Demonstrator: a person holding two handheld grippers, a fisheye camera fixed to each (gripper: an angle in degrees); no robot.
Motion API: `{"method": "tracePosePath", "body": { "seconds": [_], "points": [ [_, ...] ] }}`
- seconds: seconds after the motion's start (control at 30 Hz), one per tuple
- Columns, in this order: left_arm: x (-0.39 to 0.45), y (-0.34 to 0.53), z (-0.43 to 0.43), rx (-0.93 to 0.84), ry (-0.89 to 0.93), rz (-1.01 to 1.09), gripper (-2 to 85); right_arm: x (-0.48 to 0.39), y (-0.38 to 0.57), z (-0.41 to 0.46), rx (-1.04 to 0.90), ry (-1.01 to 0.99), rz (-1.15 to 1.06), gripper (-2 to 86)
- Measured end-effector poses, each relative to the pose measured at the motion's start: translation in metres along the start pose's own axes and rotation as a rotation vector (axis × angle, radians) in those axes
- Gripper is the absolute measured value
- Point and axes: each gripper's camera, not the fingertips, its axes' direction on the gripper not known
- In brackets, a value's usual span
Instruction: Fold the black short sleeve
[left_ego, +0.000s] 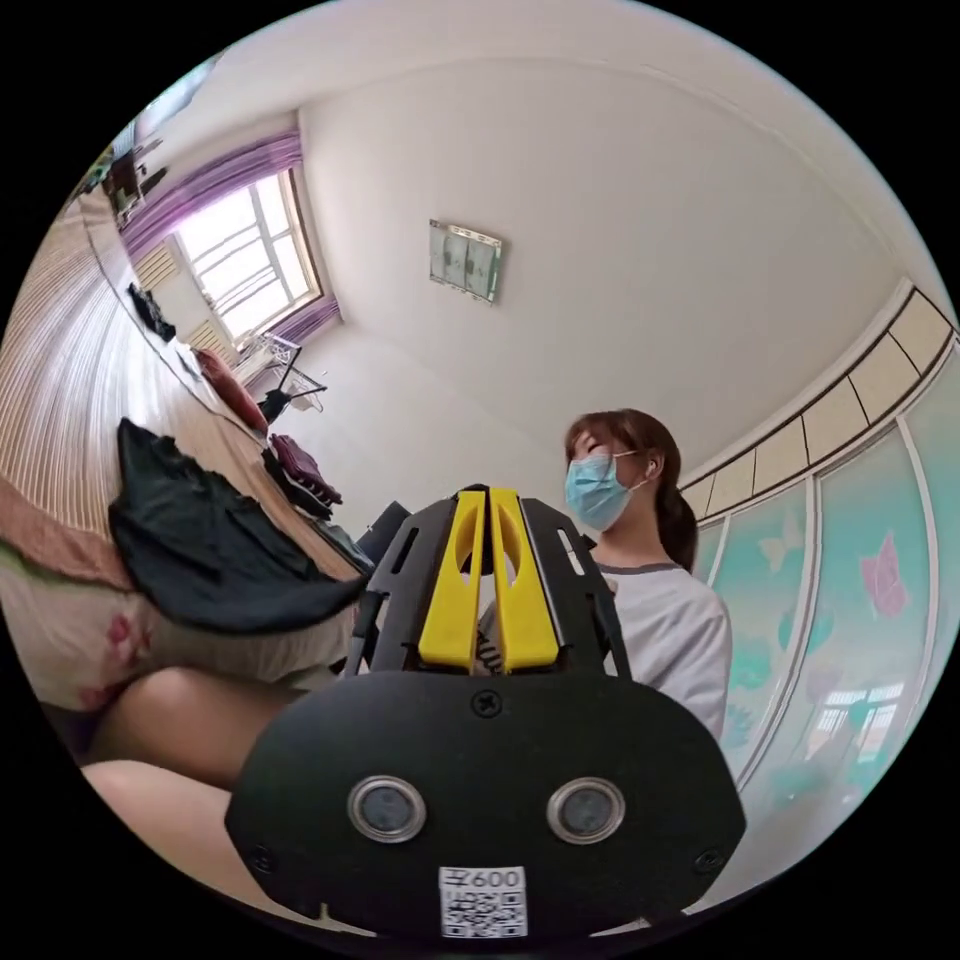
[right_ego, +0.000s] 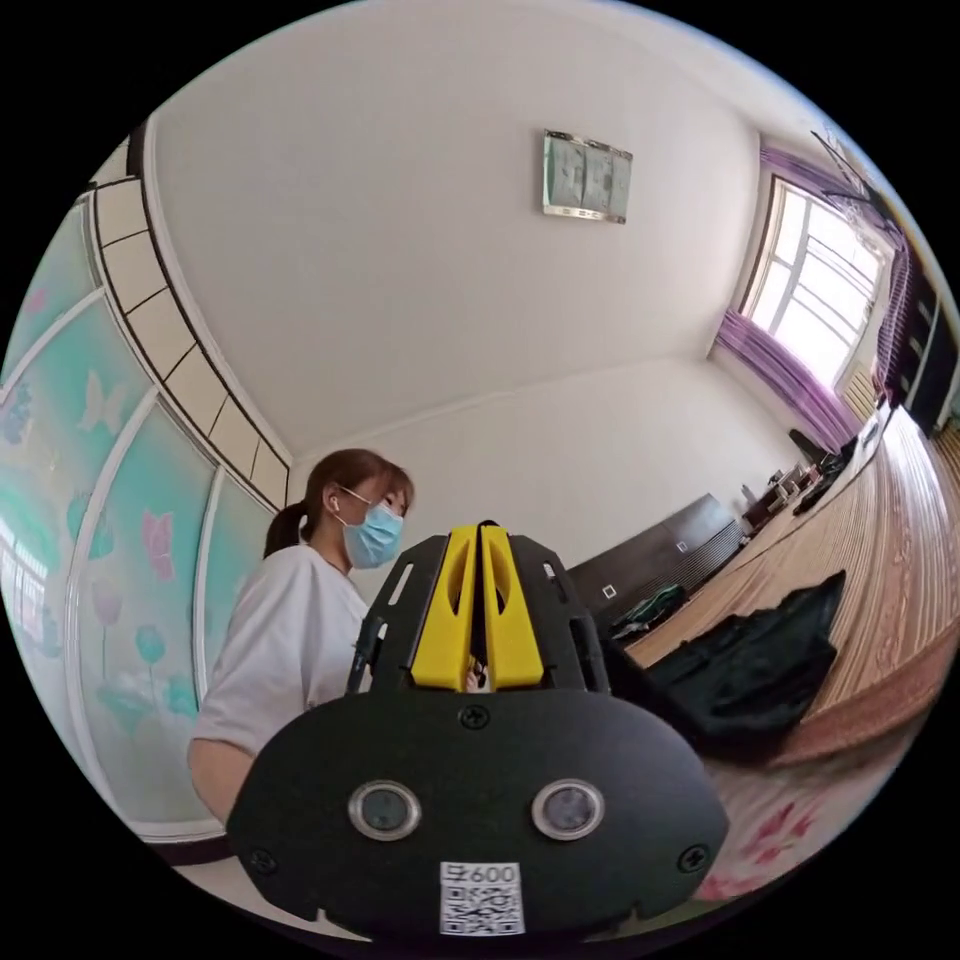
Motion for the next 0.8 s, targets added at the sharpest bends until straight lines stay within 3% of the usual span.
{"method": "tracePosePath", "body": {
  "seconds": [0.13,0.23,0.37,0.6,0.8],
  "points": [
    [-0.020,-0.042,0.015,0.000,-0.048,-0.012,0.7,0.056,-0.051,0.027,0.059,0.111,0.080,-0.8],
    [-0.075,-0.090,0.023,0.029,-0.098,-0.110,0.7,0.139,-0.087,0.053,0.053,0.261,0.266,-0.8],
    [-0.168,-0.159,0.045,-0.012,-0.377,-0.130,0.7,0.274,-0.124,0.098,-0.111,0.492,0.410,-0.8],
    [-0.358,-0.199,0.084,-0.049,-0.522,-0.392,0.6,0.449,-0.140,0.140,-0.242,0.665,0.575,-0.8],
    [-0.435,-0.194,0.100,0.054,-0.523,-0.465,0.6,0.545,-0.118,0.139,-0.181,0.646,0.632,-0.8]
  ]
}}
